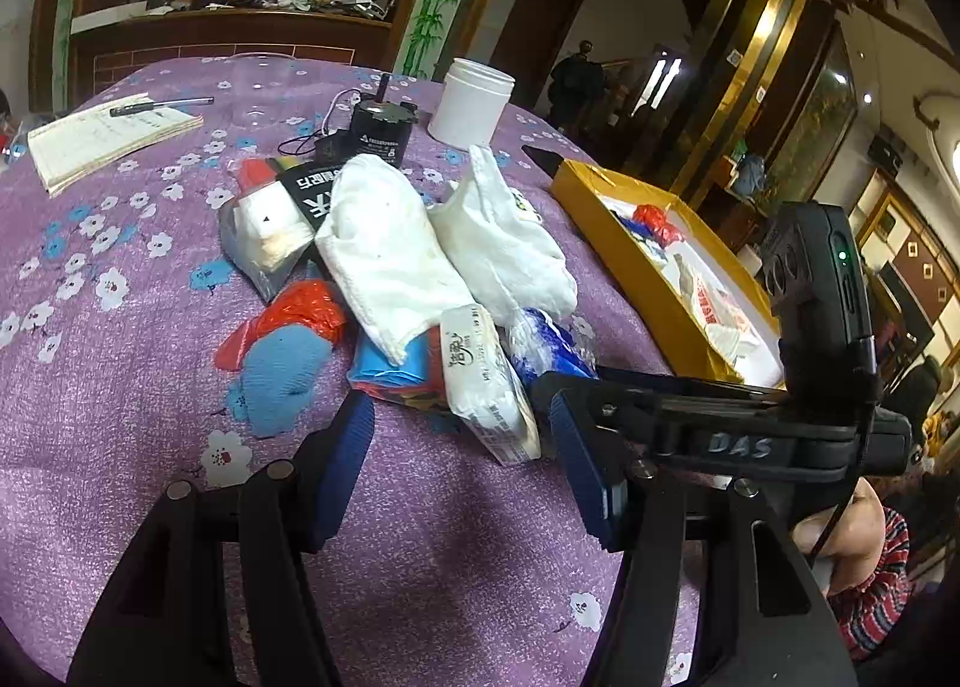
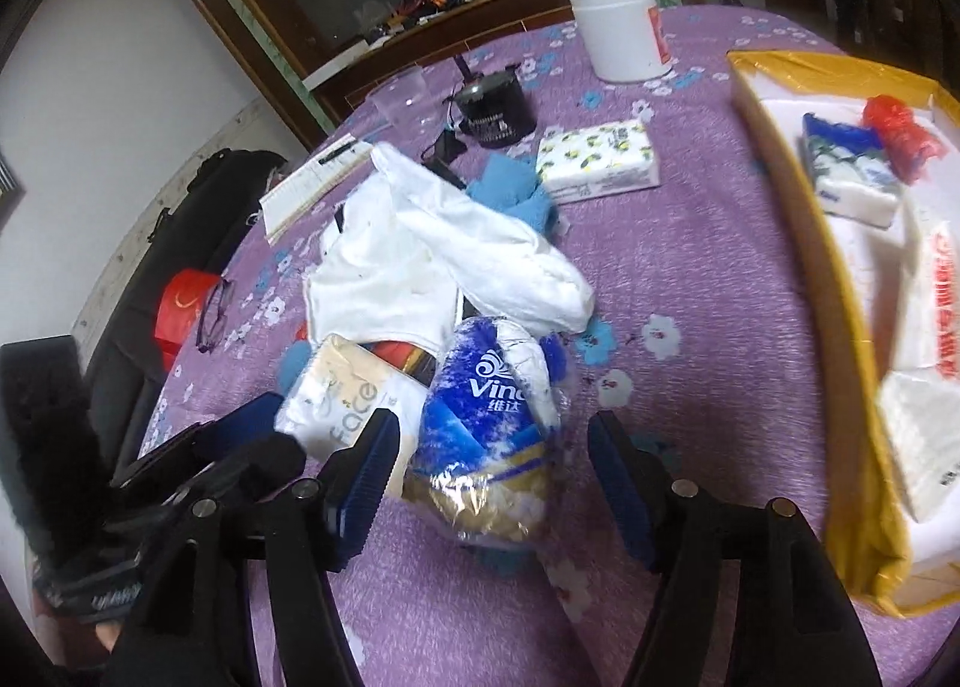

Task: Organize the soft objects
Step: 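Move the right gripper to the blue Vinda roll pack and grasp it, then grasp the white 'Face' roll pack with the left gripper while the right holds the Vinda pack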

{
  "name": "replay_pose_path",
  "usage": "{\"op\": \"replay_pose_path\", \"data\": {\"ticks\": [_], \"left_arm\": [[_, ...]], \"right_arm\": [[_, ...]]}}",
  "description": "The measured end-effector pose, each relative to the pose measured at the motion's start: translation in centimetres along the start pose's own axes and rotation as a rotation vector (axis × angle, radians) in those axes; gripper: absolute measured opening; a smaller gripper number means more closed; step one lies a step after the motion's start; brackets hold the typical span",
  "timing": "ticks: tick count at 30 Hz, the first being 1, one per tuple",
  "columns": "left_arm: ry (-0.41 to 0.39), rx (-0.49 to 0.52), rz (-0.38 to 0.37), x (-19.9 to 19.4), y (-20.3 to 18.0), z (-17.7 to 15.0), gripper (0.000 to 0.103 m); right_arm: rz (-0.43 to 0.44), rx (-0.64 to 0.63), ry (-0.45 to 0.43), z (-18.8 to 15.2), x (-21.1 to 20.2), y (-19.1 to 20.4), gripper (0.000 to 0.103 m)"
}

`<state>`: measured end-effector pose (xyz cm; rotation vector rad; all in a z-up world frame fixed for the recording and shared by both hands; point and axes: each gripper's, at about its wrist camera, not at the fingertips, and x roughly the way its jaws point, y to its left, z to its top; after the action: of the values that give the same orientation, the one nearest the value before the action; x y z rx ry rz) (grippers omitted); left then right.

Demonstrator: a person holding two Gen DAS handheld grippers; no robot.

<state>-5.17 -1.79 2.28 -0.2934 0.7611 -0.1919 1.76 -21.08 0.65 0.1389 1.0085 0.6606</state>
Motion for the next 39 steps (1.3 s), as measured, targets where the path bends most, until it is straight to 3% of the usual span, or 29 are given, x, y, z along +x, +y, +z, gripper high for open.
{"op": "replay_pose_path", "data": {"ticks": [3,11,13,16,23,26,28,34,36,37,39], "left_arm": [[0.023,0.017,0.002,0.6,-0.8,0.2,0.06],[0.056,0.005,0.042,2.9,-2.3,1.3,0.058],[0.068,0.009,0.059,3.6,-2.6,1.5,0.045],[0.104,0.011,0.067,4.7,-2.7,1.4,0.038],[0.104,0.138,0.105,4.5,-4.9,0.9,0.034],[0.136,0.181,0.122,4.4,-5.5,0.6,0.041],[0.174,0.194,0.108,4.5,-5.4,0.4,0.062],[0.212,0.184,0.074,3.3,-3.9,-0.9,0.064],[0.203,0.204,0.08,2.5,-3.5,-1.1,0.066],[0.193,0.208,0.088,2.2,-3.2,-1.1,0.066],[0.178,0.195,0.098,1.6,-2.5,-0.9,0.068]], "right_arm": [[-0.018,-0.027,-0.007,-0.3,0.1,0.0,0.048],[-0.105,-0.055,-0.159,-0.4,-3.7,-0.9,0.046],[-0.115,-0.05,-0.173,-0.5,-4.1,-1.4,0.046],[-0.113,-0.036,-0.17,-0.7,-3.9,-2.0,0.046],[-0.129,-0.038,-0.171,-1.1,-3.3,-2.0,0.046],[-0.138,-0.055,-0.169,-1.2,-3.2,-1.8,0.046],[-0.138,-0.062,-0.163,-1.3,-3.2,-1.7,0.046],[-0.071,-0.102,-0.08,-1.8,-2.0,-0.9,0.046],[-0.005,-0.117,-0.054,-2.0,-1.9,-0.4,0.046],[0.071,-0.115,-0.026,-2.2,-1.8,-0.2,0.046],[0.109,-0.122,-0.019,-2.2,-2.0,-0.1,0.046]]}}
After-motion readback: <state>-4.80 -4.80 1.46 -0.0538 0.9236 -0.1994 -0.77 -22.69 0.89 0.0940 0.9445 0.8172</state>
